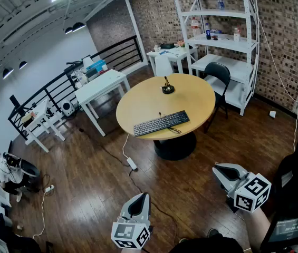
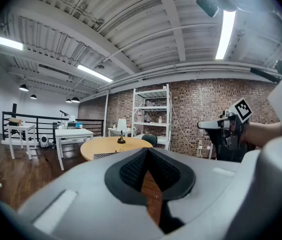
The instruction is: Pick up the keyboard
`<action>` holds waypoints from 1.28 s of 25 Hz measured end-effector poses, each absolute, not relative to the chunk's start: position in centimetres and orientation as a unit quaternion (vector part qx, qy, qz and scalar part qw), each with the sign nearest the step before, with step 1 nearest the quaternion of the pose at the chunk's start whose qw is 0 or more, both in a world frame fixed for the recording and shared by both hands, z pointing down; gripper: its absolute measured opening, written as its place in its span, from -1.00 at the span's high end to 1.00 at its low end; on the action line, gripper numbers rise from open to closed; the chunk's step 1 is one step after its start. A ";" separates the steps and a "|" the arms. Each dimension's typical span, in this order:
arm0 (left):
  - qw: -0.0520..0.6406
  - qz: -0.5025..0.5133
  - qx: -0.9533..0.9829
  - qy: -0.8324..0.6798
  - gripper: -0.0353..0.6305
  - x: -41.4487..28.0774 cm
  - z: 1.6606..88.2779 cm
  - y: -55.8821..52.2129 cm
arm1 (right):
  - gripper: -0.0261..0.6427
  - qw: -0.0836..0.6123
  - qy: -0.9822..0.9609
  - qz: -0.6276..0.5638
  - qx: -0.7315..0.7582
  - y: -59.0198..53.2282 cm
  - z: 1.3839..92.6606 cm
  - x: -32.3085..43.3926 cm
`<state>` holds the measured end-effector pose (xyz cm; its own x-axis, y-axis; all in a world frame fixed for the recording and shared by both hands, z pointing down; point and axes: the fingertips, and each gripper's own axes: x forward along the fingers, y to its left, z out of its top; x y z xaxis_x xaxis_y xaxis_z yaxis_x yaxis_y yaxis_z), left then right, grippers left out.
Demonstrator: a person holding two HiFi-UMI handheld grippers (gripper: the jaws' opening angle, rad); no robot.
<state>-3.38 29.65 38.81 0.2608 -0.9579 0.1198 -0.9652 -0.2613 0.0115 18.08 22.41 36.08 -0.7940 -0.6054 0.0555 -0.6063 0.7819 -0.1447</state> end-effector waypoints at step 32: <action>0.042 0.058 0.805 -0.589 0.75 -10.1 39.2 13.4 | 0.91 0.003 -0.953 0.096 0.286 5.7 37.0 9.6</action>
<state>-10.06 13.37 39.24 0.3001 -0.9431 0.1432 -0.9528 -0.3035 -0.0016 9.60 5.75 36.99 -0.8359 -0.5455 0.0616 -0.5468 0.8173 -0.1817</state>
